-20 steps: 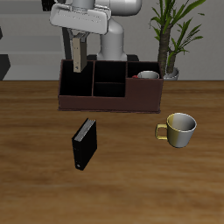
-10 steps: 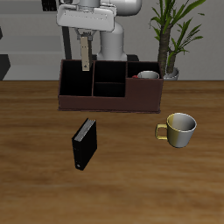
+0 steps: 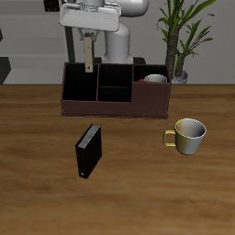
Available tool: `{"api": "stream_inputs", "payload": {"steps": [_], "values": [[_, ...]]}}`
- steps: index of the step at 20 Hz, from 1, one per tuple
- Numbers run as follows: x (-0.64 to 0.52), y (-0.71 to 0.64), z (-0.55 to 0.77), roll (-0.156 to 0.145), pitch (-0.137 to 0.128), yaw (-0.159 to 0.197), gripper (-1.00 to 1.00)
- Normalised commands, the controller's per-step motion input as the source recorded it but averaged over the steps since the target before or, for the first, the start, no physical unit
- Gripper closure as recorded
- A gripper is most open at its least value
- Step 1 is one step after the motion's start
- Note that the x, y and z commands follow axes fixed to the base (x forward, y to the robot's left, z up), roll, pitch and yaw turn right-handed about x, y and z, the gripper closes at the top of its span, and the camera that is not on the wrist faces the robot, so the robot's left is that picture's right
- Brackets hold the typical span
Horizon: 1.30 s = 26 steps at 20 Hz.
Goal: Place the red mug into the back desk caddy's right compartment and place the yellow book into the back desk caddy's back compartment
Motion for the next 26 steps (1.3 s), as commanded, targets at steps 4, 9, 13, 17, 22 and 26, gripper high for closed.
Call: {"api": "stream_inputs", "payload": {"steps": [4,9,13,17,22,26], "values": [[-0.18,-0.07,-0.04,-0.026,0.013,-0.005,1.00],[-0.19,-0.05,0.01,-0.043,-0.004,-0.027,1.00],[-0.14,0.01,0.05,-0.008,-0.003,-0.004,1.00],[0.09,-0.02,-0.05,0.038,0.061,0.209,1.00],[0.15,-0.07,-0.18,0.038,0.068,0.299,1.00],[0.04,-0.15,0.00,-0.036,-0.005,0.145,1.00]]}}
